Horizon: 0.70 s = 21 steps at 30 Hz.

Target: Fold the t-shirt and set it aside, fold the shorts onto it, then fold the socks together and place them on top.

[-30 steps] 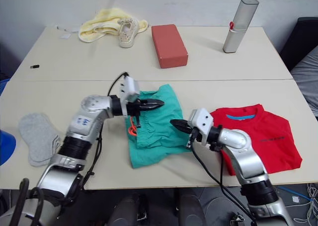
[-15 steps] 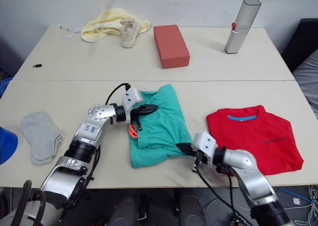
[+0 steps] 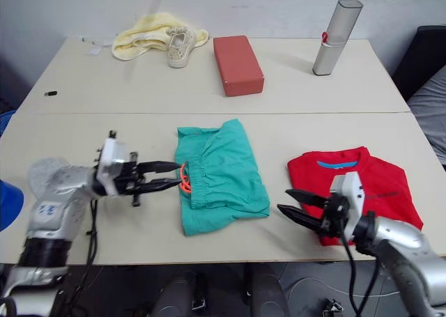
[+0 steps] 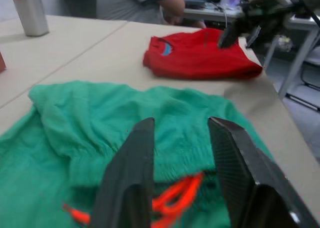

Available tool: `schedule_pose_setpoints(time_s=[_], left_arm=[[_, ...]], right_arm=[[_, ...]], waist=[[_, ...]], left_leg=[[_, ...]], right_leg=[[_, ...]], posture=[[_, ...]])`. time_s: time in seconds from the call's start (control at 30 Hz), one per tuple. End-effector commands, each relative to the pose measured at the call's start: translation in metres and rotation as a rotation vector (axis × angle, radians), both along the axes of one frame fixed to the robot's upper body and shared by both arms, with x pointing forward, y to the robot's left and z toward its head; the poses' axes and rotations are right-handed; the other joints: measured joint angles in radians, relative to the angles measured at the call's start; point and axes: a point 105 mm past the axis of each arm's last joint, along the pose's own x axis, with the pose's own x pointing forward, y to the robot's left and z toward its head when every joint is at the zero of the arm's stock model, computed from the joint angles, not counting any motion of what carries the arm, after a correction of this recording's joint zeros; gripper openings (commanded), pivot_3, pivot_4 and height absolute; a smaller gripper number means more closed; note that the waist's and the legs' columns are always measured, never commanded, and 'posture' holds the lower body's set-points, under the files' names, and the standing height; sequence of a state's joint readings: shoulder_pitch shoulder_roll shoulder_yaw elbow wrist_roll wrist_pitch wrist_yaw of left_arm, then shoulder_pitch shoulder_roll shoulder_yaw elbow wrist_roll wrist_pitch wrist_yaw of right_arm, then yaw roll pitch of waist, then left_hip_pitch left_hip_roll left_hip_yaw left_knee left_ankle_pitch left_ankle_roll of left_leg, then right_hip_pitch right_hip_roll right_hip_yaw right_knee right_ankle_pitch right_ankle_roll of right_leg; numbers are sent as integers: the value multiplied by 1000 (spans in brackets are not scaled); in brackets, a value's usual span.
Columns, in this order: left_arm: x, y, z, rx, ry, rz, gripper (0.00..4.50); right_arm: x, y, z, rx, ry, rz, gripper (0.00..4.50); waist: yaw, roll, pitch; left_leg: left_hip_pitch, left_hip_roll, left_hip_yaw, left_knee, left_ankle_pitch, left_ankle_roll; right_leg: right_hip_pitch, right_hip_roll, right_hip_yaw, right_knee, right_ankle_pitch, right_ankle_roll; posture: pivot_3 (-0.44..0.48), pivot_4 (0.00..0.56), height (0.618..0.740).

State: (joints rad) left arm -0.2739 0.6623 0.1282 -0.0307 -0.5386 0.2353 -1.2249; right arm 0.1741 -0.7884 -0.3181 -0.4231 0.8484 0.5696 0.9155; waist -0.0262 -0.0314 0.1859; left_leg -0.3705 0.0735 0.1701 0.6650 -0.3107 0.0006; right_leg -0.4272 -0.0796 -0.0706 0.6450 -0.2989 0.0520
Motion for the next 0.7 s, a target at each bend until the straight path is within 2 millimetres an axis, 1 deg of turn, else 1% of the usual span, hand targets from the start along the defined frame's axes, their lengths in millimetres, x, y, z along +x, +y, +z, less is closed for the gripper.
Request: schedule_pose_setpoints(time_s=[0.03,0.1,0.13,0.2,0.27,0.4,0.47,0.57,0.7], left_arm=[[-10,7,15,-18,-60,8,3000],[-16,11,15,-15,-63,22,3579],[-18,12,15,-14,-64,26,3915],[-22,15,14,-13,-63,42,4475],[-25,19,12,-11,-56,60,4475],[-30,23,7,-5,-43,82,4475],[-30,23,7,-8,-42,89,4475],[-30,23,8,-12,-44,93,4475],[-29,21,8,-17,-46,93,4475]], right_arm=[[5,-7,6,38,64,-16,3669],[10,-10,3,52,133,-36,4335],[11,-12,2,55,157,-43,4500],[17,-13,4,85,180,-53,4500],[24,-15,1,74,223,-81,4500],[34,-11,5,126,261,-79,4500],[37,-7,5,128,283,-73,4500],[40,-5,-3,83,341,-86,4500],[43,1,-3,100,363,-68,4500]], waist=[[2,0,0],[2,0,0],[2,0,0],[1,0,0],[-1,0,0],[-2,0,0],[-1,0,0],[-2,0,0],[-1,1,0]], left_leg=[[0,0,0,0,0,1],[0,0,-1,0,-1,1],[0,0,-1,0,-1,1],[-1,0,-1,-1,-1,1],[-1,0,0,-1,-1,1],[-1,0,0,-1,-1,1],[-1,1,0,-1,-1,1],[-1,1,0,-1,-2,1],[-2,1,0,-1,-2,1]], right_leg=[[0,0,0,0,0,0],[0,0,0,0,0,0],[0,0,0,0,0,0],[0,0,0,-1,0,0],[0,0,0,-1,0,0],[-1,0,0,-1,0,0],[-1,0,0,-1,0,-1],[-1,0,0,-1,0,-1],[-1,0,0,-2,0,-1]], posture=[[0,150,740],[0,150,740],[0,150,740],[0,150,740],[0,150,740],[0,150,740],[0,150,740],[0,150,740],[0,150,740]])
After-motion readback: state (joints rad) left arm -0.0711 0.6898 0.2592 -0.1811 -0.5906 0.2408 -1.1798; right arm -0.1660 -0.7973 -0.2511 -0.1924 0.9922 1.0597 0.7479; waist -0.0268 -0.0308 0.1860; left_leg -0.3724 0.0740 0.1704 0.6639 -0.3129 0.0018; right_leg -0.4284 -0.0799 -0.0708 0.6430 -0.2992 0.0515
